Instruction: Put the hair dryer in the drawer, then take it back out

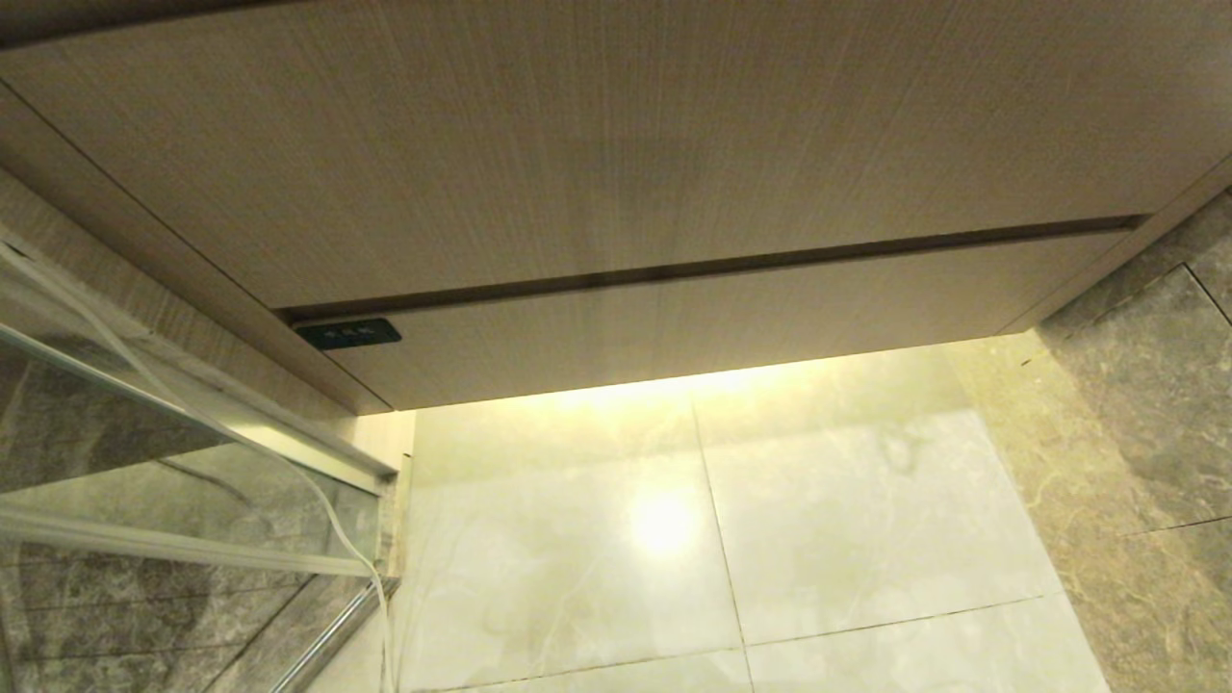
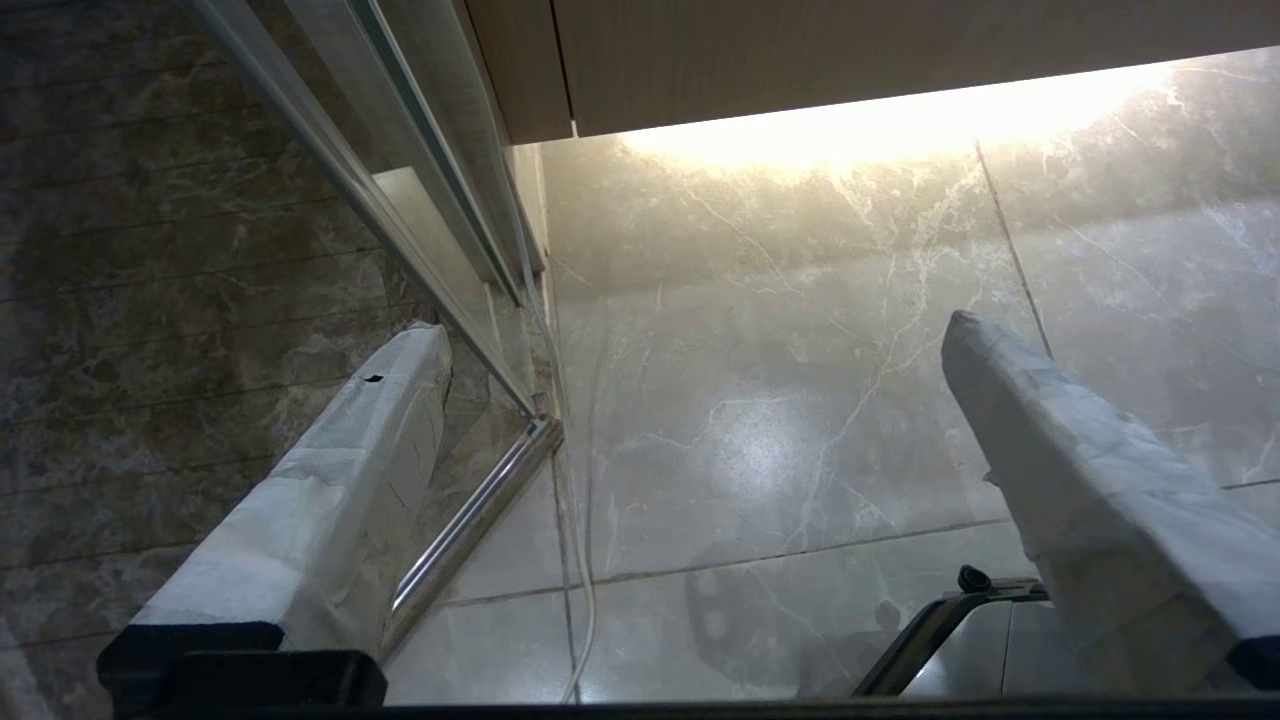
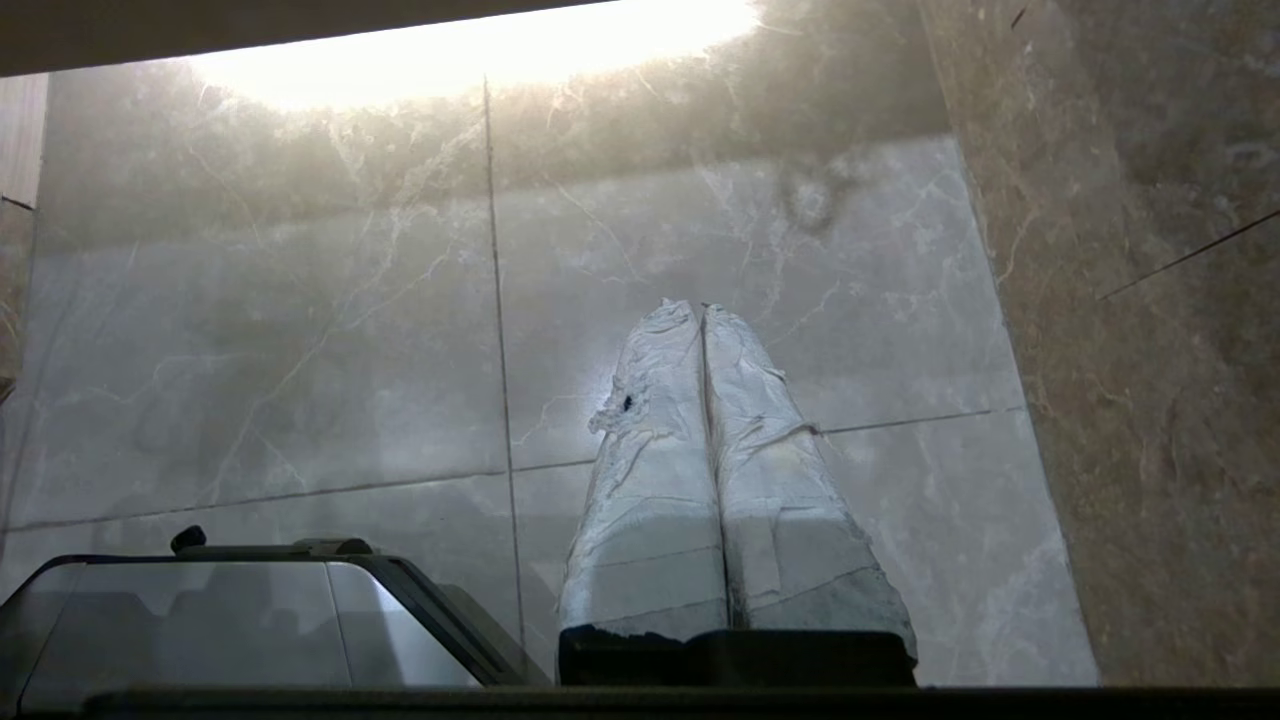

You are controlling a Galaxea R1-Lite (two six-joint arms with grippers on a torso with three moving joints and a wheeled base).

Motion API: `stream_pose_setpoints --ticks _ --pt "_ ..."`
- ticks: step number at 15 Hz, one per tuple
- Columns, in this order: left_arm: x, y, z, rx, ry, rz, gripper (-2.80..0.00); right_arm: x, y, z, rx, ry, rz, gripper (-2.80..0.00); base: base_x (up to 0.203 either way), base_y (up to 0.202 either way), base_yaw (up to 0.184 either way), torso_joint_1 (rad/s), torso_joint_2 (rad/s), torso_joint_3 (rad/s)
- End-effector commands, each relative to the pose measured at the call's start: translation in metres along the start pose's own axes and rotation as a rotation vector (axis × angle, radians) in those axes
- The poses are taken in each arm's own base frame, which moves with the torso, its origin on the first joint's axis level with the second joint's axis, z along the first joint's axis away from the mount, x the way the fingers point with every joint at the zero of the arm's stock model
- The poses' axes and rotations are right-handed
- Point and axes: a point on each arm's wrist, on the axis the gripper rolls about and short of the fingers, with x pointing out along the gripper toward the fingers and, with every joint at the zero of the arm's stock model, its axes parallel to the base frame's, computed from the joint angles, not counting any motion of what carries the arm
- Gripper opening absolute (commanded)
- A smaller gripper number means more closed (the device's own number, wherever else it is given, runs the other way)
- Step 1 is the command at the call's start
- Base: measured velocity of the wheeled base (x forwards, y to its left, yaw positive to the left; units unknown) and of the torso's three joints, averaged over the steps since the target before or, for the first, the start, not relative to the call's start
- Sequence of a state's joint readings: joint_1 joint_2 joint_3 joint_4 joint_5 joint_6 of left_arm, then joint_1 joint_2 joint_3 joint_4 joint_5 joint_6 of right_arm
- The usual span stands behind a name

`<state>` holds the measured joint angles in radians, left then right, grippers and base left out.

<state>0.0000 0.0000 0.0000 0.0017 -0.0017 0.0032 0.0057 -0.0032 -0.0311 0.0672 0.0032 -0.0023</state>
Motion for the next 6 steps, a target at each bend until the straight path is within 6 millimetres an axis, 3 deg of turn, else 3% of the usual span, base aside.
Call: stream_pose_setpoints --ticks 1,6 --pt "0.0000 0.0000 0.0000 0.000 0.000 0.000 0.00 0.0003 0.0000 -0.0002 -0.001 0.005 0.000 -2.80 0.000 0.000 0.000 0.000 0.00 0.000" --pt "0.0000 0.0000 0.0000 0.000 0.000 0.000 0.00 0.0003 0.0000 -0.0002 -0.001 0.005 0.000 -2.80 0.000 0.000 0.000 0.000 0.00 0.000"
